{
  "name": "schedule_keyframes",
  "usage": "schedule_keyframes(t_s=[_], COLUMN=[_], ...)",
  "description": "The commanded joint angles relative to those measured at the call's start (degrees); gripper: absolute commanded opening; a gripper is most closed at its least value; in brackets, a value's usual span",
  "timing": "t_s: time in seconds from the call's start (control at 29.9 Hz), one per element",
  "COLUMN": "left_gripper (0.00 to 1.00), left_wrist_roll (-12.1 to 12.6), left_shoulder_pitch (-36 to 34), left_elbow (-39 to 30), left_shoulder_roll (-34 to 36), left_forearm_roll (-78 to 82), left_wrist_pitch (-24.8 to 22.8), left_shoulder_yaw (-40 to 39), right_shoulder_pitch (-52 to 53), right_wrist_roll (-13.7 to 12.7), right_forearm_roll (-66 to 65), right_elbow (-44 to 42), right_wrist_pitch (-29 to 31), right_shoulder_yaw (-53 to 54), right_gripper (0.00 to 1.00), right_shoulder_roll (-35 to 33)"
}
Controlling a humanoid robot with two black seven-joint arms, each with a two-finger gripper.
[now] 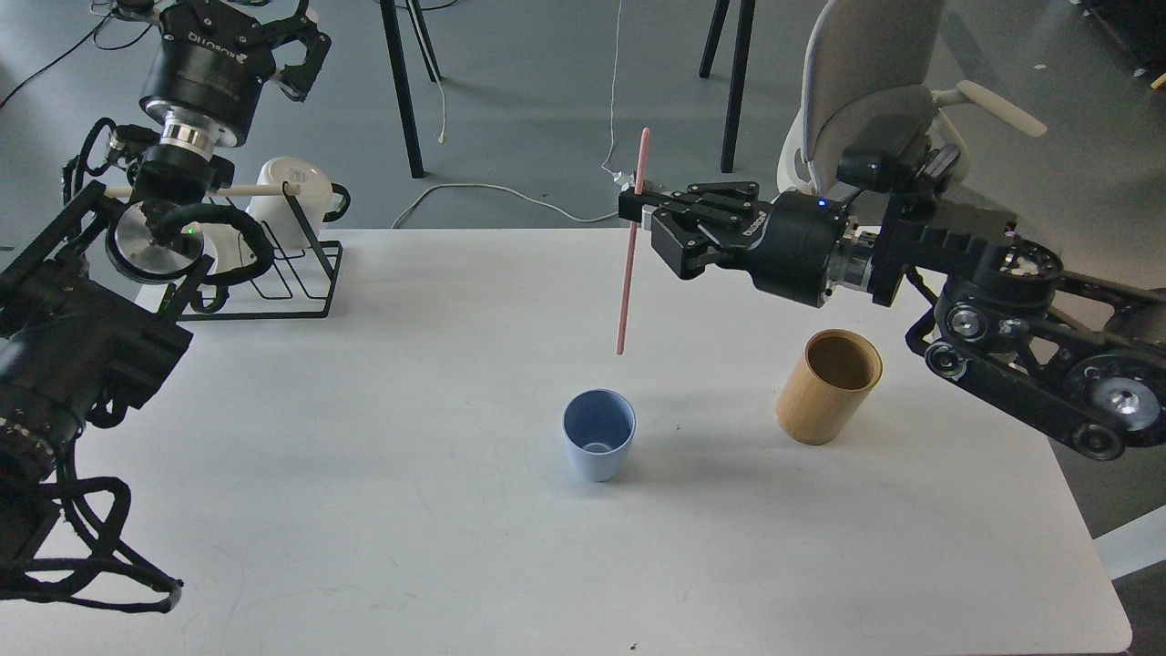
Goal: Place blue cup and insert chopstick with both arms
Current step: 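Move the pink stick over the blue cup and lower it in, then release the stick and raise the right gripper away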
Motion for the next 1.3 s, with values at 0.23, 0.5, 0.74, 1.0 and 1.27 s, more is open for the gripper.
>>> schedule_keyframes(t_s=[0.23, 0.5, 0.74, 1.0, 1.27], left_gripper=[0.99, 0.99, 0.99, 0.99, 0.99], left_wrist_roll=[0.0, -0.09, -0.18, -0.27, -0.27], left_shoulder_pitch=[0.01, 0.1, 0.27, 0.27, 0.19], left_elbow=[0.09, 0.09, 0.1, 0.1, 0.1], left_shoulder_roll=[-0.23, -0.14, -0.49, -0.85, -0.41], left_forearm_roll=[0.04, 0.04, 0.04, 0.04, 0.04], left_wrist_pitch=[0.0, 0.0, 0.0, 0.0, 0.0], left_shoulder_yaw=[0.0, 0.0, 0.0, 0.0, 0.0], right_shoulder_pitch=[-4.2, -6.92, -8.16, -10.0, -11.14], right_wrist_roll=[0.04, 0.3, 0.22, 0.48, 0.57], right_forearm_roll=[-0.96, -3.87, -3.78, -3.69, -2.64], right_elbow=[-2.07, -5.16, -7.44, -6.92, -4.11], right_wrist_pitch=[-0.17, -0.61, -0.61, -0.69, -1.13], right_shoulder_yaw=[-0.69, -0.96, -0.96, -0.78, 4.74], right_gripper=[0.0, 0.01, 0.1, 0.32, 0.64], right_shoulder_roll=[4.27, 7.27, 8.94, 8.59, 6.92])
